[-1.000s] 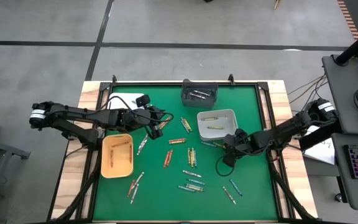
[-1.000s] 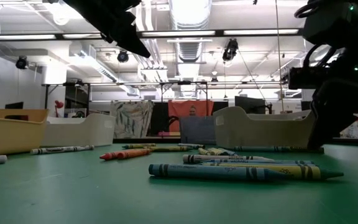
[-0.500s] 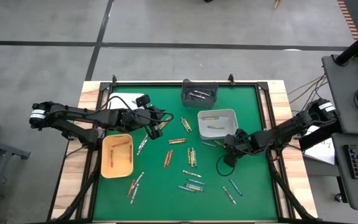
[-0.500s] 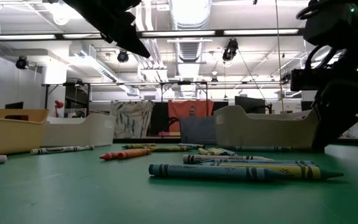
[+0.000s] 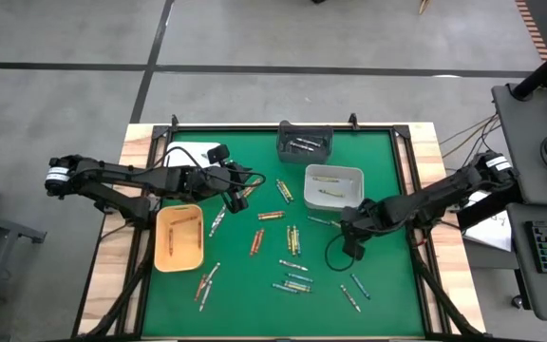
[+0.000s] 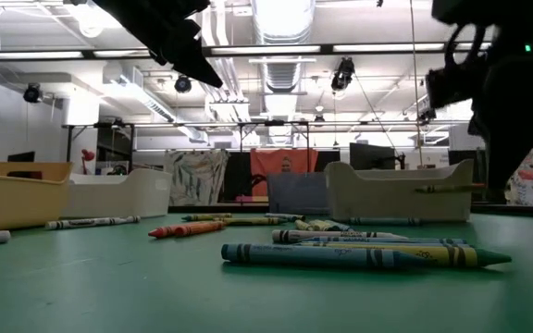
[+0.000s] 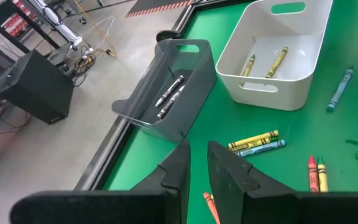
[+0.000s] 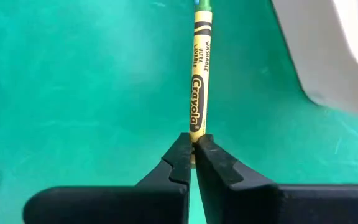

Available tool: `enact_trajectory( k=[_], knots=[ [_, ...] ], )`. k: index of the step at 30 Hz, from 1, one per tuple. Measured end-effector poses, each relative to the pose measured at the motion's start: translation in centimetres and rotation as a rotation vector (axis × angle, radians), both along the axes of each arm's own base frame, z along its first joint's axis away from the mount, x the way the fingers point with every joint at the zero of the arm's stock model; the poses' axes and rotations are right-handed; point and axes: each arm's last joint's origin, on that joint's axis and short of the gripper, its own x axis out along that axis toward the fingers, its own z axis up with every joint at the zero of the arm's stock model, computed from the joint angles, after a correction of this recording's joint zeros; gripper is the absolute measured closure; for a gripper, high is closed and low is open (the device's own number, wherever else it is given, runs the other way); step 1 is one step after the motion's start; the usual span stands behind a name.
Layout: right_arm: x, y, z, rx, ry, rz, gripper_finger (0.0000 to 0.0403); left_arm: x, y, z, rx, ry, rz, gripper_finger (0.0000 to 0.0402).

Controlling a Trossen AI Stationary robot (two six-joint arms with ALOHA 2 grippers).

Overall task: Sort crayons
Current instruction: Put the green crayon into the gray bin

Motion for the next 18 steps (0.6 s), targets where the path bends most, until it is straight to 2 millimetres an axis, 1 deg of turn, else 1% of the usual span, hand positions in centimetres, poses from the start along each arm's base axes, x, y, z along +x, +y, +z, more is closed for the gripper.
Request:
enact_trajectory(
  k=[5, 9, 13, 15, 18],
  knots=[
    [1.0, 0.3, 3.3, 0.016, -0.011, 0.015, 0.0394, 0.0, 0.0, 0.0, -0.006, -0.004, 0.002, 0.0364],
    [1.5, -0.3, 6.1, -0.039, -0.013, 0.014, 0.0394, 0.0, 0.0, 0.0, -0.006, -0.004, 0.001, 0.0364],
    [1.9, -2.3, 8.0, -0.086, 0.017, 0.007, 0.0394, 0.0, 0.0, 0.0, -0.006, -0.005, 0.001, 0.0364],
    [2.3, -3.7, 8.3, -0.105, 0.053, -0.002, 0.0394, 0.0, 0.0, 0.0, -0.006, -0.006, 0.001, 0.0364],
    [3.1, -6.2, 8.0, -0.130, 0.107, 0.027, 0.0394, 0.0, 0.0, 0.0, -0.007, -0.003, 0.001, 0.0364]
  ],
)
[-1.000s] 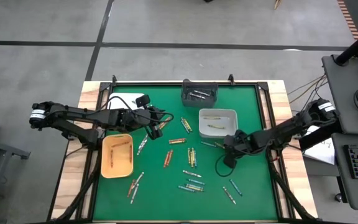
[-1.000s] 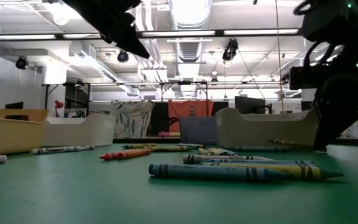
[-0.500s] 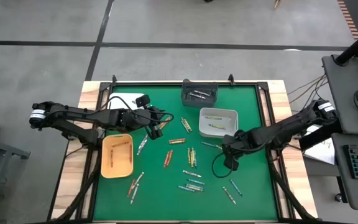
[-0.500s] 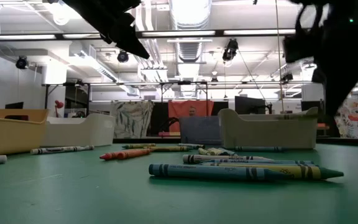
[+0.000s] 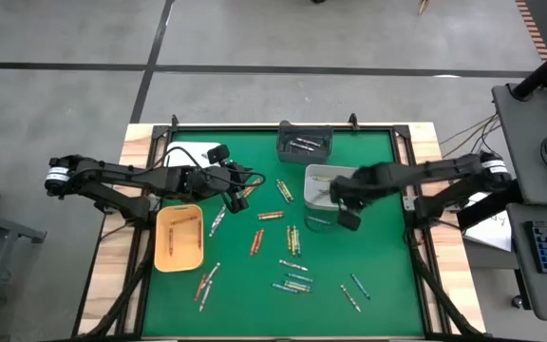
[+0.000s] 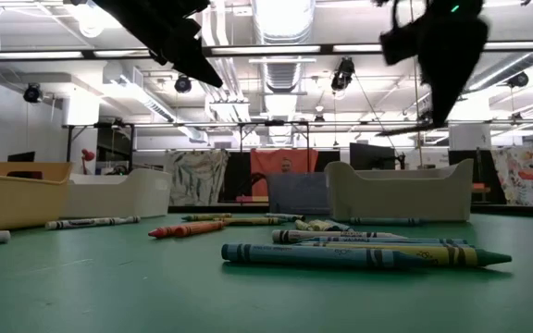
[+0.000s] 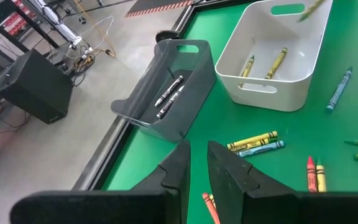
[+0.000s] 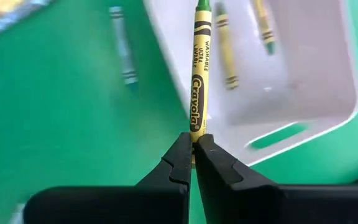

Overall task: Sort crayons
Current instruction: Put the green crayon into the gray bin, then put the white crayon into the black bin

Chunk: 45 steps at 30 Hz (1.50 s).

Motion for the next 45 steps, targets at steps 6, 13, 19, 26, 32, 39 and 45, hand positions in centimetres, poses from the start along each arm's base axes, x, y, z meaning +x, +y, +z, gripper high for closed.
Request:
enact_trajectory(
  k=[6, 13, 19, 26, 32, 39, 45],
  knots=[
    [1.4, -4.9, -1.3, -0.016, 0.106, 0.109, 0.0394, -0.1, 0.0, -0.2, -0.001, 0.022, -0.003, 0.0364],
    [2.0, -9.0, -4.2, 0.017, 0.232, 0.160, 0.0394, -0.2, 0.0, -0.3, -0.001, 0.040, -0.002, 0.0364],
    [2.8, -9.8, -5.6, 0.027, 0.256, 0.198, 0.0394, -0.3, 0.0, -0.4, -0.004, 0.045, 0.000, 0.0364],
    [3.3, -9.9, -5.9, 0.042, 0.214, 0.214, 0.0366, -0.3, 0.0, -0.5, -0.025, 0.044, 0.016, 0.0364],
    [3.6, -10.0, -5.6, 0.022, 0.171, 0.206, 0.0319, -0.4, 0.0, -0.6, -0.054, 0.044, 0.022, 0.0364],
    [3.4, -9.9, -5.2, 0.019, 0.159, 0.187, 0.0308, -0.8, -0.1, -1.1, -0.129, 0.059, 0.050, 0.0364],
    [2.8, -9.5, -3.8, 0.010, 0.103, 0.092, 0.0315, -0.9, -0.6, -1.4, -0.280, 0.041, 0.045, 0.0364]
  ],
)
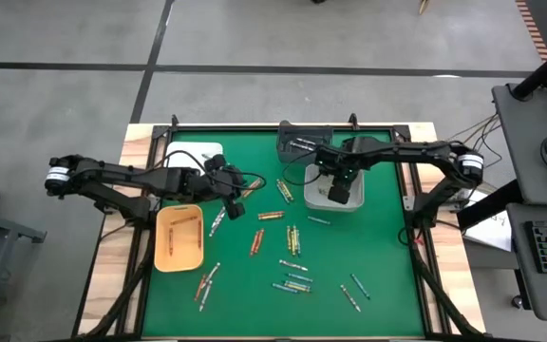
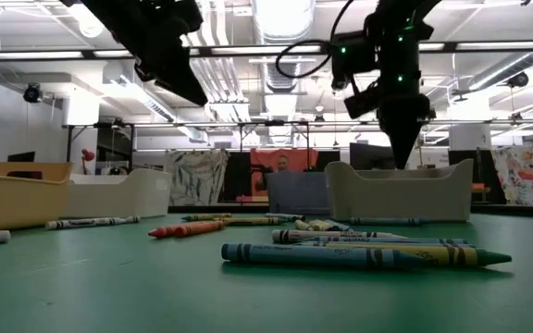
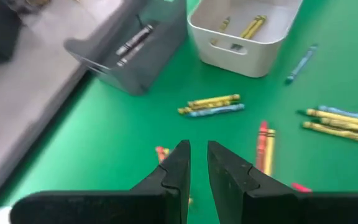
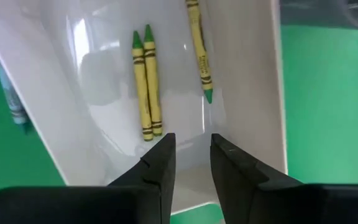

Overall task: Sort crayons
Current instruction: Put the white crayon into the black bin

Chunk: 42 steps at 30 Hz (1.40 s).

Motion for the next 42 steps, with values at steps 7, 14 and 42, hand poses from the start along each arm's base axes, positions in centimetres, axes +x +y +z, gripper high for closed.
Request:
enact_trajectory(
  k=[7, 14, 42],
  knots=[
    [-0.9, 2.0, 2.7, -0.018, -0.113, -0.035, 0.0331, -0.5, -1.2, -0.6, -0.171, -0.018, 0.114, 0.0364],
    [-1.4, 4.6, 5.5, -0.047, -0.313, 0.017, 0.0339, 0.3, -3.2, -2.6, -0.310, 0.019, 0.179, 0.0364],
    [0.8, 7.9, 7.0, -0.130, -0.732, 0.241, 0.0340, 2.2, -1.5, -9.9, -0.242, 0.520, 0.509, 0.0363]
  ],
)
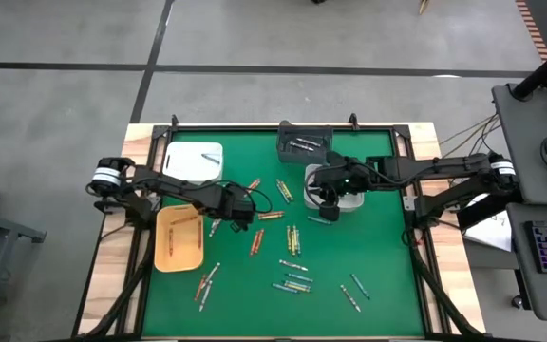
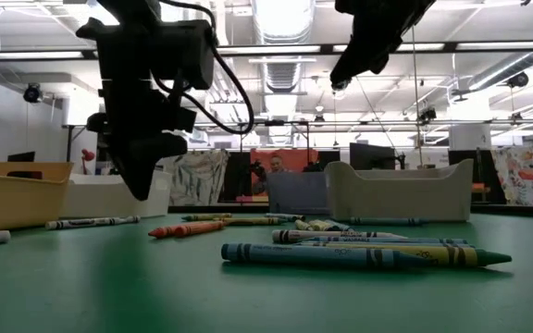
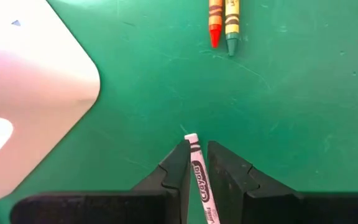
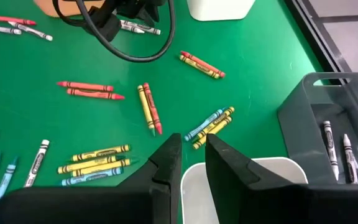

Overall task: Sort crayons
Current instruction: Put the white crayon into the black bin

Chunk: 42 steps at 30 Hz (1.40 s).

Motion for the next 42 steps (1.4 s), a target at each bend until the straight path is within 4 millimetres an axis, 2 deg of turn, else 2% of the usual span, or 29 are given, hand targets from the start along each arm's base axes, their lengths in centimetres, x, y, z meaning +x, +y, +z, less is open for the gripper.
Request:
enact_trajectory(
  k=[15, 34, 42],
  knots=[
    [0.1, 0.1, 0.0, 0.021, -0.015, -0.015, 0.0344, -0.5, 0.1, -0.8, 0.017, 0.021, 0.021, 0.0292],
    [0.4, 0.3, -0.2, 0.031, -0.016, -0.017, 0.0343, 0.2, 0.1, -3.1, 0.062, 0.075, 0.022, 0.0291],
    [0.8, 0.3, -0.7, 0.039, 0.002, -0.024, 0.0342, 0.5, 0.1, -3.1, 0.061, 0.046, 0.022, 0.0319]
  ],
)
